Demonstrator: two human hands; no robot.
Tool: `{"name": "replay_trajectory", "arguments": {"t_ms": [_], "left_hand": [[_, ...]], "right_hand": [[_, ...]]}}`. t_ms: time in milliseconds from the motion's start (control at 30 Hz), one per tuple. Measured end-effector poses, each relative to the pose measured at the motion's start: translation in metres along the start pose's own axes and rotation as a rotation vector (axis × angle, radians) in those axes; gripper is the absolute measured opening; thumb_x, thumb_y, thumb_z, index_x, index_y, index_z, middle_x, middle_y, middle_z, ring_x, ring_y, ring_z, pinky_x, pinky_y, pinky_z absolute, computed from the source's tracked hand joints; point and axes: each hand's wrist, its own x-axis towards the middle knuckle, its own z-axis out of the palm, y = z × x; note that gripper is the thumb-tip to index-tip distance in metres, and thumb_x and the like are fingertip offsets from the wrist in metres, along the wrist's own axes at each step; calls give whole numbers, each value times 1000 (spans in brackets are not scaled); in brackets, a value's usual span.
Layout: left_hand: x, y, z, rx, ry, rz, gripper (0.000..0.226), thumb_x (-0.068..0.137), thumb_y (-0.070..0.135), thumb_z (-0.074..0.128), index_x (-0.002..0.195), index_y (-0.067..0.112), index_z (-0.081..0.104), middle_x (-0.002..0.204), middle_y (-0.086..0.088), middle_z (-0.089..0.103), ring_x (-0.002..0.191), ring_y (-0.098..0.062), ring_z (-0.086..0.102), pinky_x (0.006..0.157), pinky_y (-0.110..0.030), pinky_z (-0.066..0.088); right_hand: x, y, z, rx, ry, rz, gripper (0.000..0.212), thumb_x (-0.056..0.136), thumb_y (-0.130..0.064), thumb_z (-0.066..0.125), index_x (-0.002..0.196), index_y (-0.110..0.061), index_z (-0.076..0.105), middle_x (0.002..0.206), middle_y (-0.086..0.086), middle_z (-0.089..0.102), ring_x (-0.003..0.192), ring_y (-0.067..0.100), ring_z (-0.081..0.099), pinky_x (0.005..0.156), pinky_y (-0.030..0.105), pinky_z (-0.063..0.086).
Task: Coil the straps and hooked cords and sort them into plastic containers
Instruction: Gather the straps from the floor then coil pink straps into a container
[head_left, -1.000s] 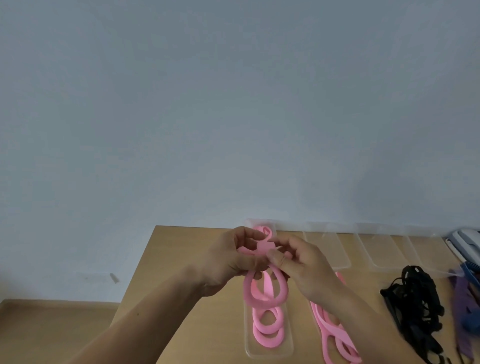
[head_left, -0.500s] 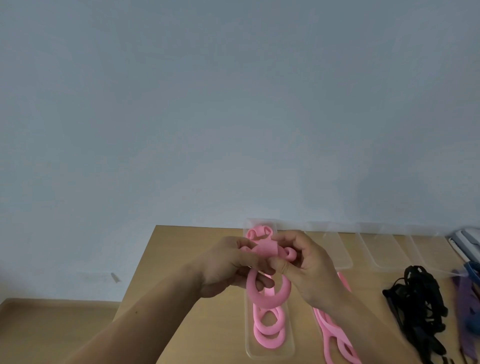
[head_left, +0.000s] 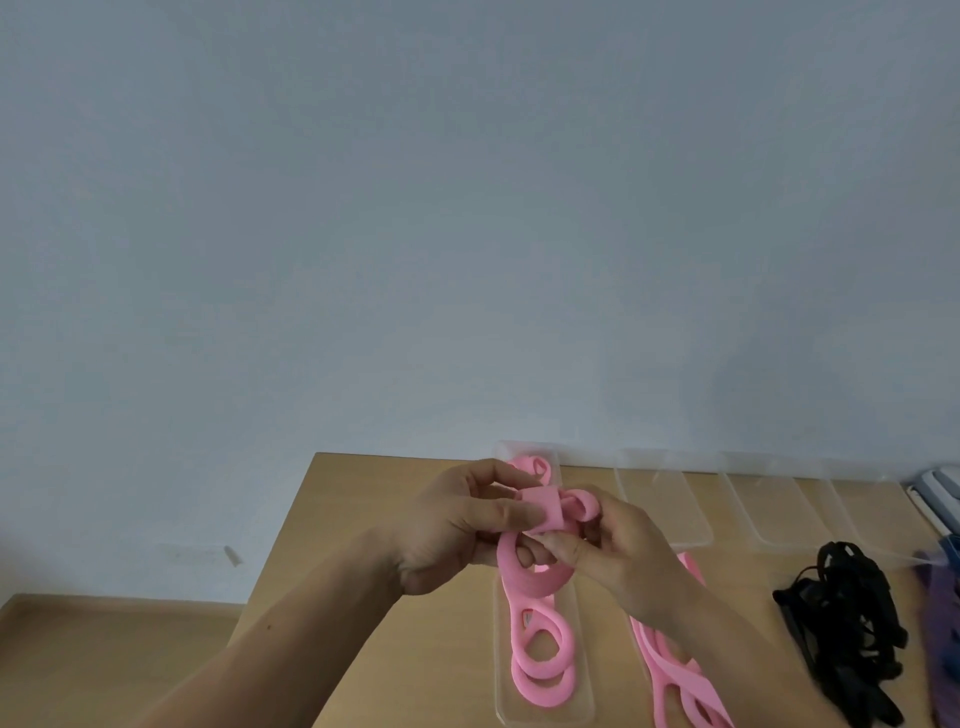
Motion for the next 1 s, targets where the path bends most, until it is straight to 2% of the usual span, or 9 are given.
{"name": "replay_trajectory", "arguments": {"t_ms": [133, 200, 267, 333, 500, 700, 833, 933, 1000], "left_hand": [[1, 0, -3, 4, -2, 38, 47, 73, 0, 74, 117, -6, 57, 94, -19, 70, 75, -30, 69, 73, -37, 58], [1, -3, -4, 16, -17, 43, 44, 73, -1, 75, 113, -2, 60, 96, -17, 71, 79, -30, 69, 73, -36, 57], [1, -7, -5, 71, -3, 48, 42, 71, -2, 76, 110, 1, 62, 99, -13, 70, 83, -28, 68, 72, -36, 57], [2, -11, -5, 165, 42, 61, 41, 72, -2, 77, 109, 3, 62, 103, -11, 69, 84, -25, 68, 72, -36, 58], [3, -16, 0, 493, 186, 140, 40, 72, 7, 80, 107, 15, 63, 109, -2, 66, 82, -13, 68, 73, -36, 61], [5, -16, 8, 749, 235, 238, 34, 75, 12, 78, 100, 26, 58, 94, 10, 61, 61, 4, 55, 57, -14, 45], [4, -18, 10, 686, 190, 238, 34, 77, 9, 75, 100, 25, 56, 99, 3, 61, 62, 0, 54, 60, -21, 48], [3, -18, 9, 455, 114, 162, 41, 77, 10, 75, 112, 17, 54, 110, -12, 65, 82, -15, 67, 82, -43, 58], [4, -17, 6, 222, 18, 63, 47, 81, 13, 75, 122, 10, 52, 115, -20, 68, 99, -30, 71, 91, -47, 57]], "right_hand": [[-1, -8, 0, 35, -68, 2, 27, 80, -43, 69, 104, -30, 72, 87, 0, 69, 74, 15, 60, 64, 31, 52], [2, -8, 1, 14, 16, 34, 26, 85, -50, 68, 96, -27, 74, 73, 3, 65, 64, 17, 56, 59, 33, 49], [6, -7, 3, -27, 96, 62, 23, 86, -45, 66, 90, -24, 76, 66, 3, 65, 55, 19, 56, 54, 35, 49], [8, -5, 3, -48, 106, 86, 7, 88, -31, 69, 91, -29, 75, 66, 2, 69, 49, 16, 58, 49, 29, 50], [6, -3, 1, -61, 102, 113, 11, 89, -15, 71, 96, -24, 74, 67, 3, 71, 50, 15, 62, 49, 29, 51], [5, -5, 5, -17, 172, 116, 12, 86, -17, 75, 95, -24, 73, 79, 1, 72, 54, 17, 61, 51, 28, 52], [4, -7, 1, 1, 152, 102, 12, 83, -11, 76, 93, -17, 71, 80, 7, 71, 59, 17, 64, 52, 27, 52], [3, -10, 0, 0, 179, 55, 19, 79, -12, 79, 95, -18, 70, 86, 3, 72, 68, 14, 69, 56, 24, 54], [2, -10, -2, -10, 194, 32, 28, 72, -19, 84, 96, -19, 69, 89, -1, 73, 76, 14, 71, 62, 26, 57]]}}
